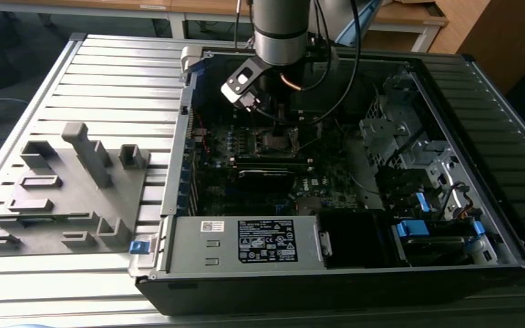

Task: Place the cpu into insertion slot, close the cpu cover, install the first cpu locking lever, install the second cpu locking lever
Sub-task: 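Place the cpu into insertion slot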

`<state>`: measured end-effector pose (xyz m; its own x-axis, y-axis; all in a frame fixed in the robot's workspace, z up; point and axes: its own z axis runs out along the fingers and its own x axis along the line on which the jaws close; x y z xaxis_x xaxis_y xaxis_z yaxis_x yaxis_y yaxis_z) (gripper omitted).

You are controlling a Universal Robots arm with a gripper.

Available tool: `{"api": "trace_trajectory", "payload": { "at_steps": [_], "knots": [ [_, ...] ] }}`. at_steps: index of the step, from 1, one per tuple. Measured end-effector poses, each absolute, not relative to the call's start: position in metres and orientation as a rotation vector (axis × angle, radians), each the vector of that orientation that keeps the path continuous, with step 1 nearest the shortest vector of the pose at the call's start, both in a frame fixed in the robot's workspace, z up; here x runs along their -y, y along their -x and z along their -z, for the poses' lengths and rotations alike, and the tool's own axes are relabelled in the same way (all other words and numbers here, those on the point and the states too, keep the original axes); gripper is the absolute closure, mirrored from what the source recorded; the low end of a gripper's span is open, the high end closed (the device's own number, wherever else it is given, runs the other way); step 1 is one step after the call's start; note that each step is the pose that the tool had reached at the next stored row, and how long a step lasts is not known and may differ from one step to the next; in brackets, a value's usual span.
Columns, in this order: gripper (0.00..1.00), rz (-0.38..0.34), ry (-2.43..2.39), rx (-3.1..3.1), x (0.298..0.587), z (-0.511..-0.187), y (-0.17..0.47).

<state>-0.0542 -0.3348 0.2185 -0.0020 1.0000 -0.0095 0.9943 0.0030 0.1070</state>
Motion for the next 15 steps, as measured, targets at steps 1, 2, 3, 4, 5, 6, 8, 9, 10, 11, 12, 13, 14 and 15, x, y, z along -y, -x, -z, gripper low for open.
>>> {"api": "trace_trajectory", "payload": {
  "at_steps": [1,2,3,4,5,6,8,9,10,11,12,13,14,15],
  "knots": [
    [0.89,-0.106,-2.159,-2.165,0.3348,-0.2195,0.0542],
    [0.89,-0.106,-2.159,-2.165,0.3347,-0.2198,0.0541],
    [0.89,-0.106,-2.159,-2.165,0.3347,-0.2198,0.0541],
    [0.89,-0.106,-2.159,-2.165,0.3347,-0.2198,0.0541],
    [0.89,-0.106,-2.159,-2.165,0.3347,-0.2198,0.0541],
    [0.89,-0.106,-2.159,-2.165,0.3348,-0.2199,0.0541],
    [0.89,-0.103,-2.16,-2.166,0.3348,-0.2199,0.054],
    [0.89,-0.092,-2.166,-2.172,0.3348,-0.2199,0.0539],
    [0.89,-0.077,-2.173,-2.179,0.3348,-0.2198,0.0538],
    [0.89,-0.059,-2.182,-2.188,0.3348,-0.2197,0.0535],
    [0.89,-0.052,-2.185,-2.191,0.3348,-0.2197,0.0535],
    [0.89,-0.052,-2.185,-2.191,0.3348,-0.2197,0.0535],
    [0.89,-0.052,-2.185,-2.191,0.3348,-0.2197,0.0535],
    [0.89,-0.052,-2.185,-2.191,0.3348,-0.2197,0.0535]
  ]
}}
